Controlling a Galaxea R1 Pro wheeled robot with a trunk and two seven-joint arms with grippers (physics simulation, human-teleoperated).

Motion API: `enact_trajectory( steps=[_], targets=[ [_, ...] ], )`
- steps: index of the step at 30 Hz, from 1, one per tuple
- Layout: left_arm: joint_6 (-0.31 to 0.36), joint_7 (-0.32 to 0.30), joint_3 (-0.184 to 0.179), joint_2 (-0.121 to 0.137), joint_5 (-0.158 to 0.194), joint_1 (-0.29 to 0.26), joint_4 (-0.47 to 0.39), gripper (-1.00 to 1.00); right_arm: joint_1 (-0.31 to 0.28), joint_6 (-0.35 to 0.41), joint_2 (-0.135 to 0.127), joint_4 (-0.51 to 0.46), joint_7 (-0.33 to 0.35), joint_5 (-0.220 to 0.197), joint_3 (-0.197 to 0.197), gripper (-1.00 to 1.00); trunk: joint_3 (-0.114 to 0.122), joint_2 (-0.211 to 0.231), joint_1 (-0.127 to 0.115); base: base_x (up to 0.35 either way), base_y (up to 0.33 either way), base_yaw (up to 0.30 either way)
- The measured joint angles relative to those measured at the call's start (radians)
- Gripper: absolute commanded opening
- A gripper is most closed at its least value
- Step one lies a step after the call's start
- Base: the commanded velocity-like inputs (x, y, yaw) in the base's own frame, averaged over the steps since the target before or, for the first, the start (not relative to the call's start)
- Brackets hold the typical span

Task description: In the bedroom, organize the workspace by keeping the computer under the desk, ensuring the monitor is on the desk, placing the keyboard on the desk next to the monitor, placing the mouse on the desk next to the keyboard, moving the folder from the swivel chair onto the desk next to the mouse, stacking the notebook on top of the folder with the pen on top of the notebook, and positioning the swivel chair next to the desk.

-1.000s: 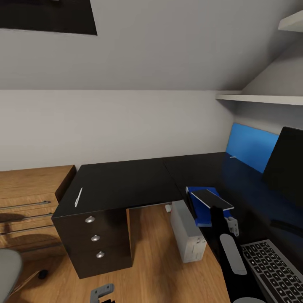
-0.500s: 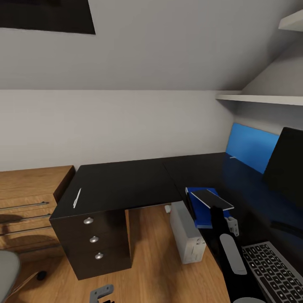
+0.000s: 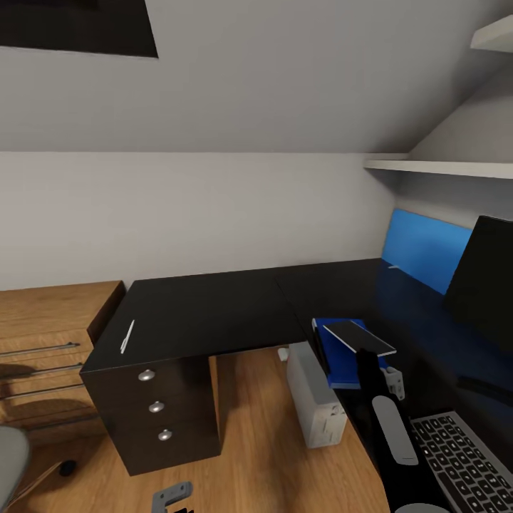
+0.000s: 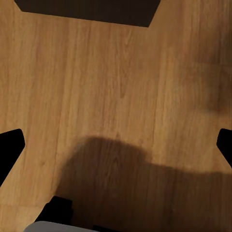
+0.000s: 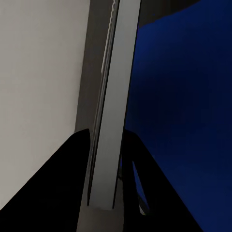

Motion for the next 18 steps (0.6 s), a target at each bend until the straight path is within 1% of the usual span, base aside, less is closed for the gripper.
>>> enact_trajectory(
  steps=[9,18],
  targets=[
    [0.000,0.000,0.000,0.000,0.000,0.000,0.000,1.00,0.000,0.000,0.000,0.000,0.000,0.000,0.000,-1.00,0.000,0.000,0.000,0.001,-0.002,0.000],
    [0.000,0.000,0.000,0.000,0.000,0.000,0.000,1.00,0.000,0.000,0.000,0.000,0.000,0.000,0.000,-1.00,0.028,0.063,-0.034,0.000,0.000,0.000]
  ],
)
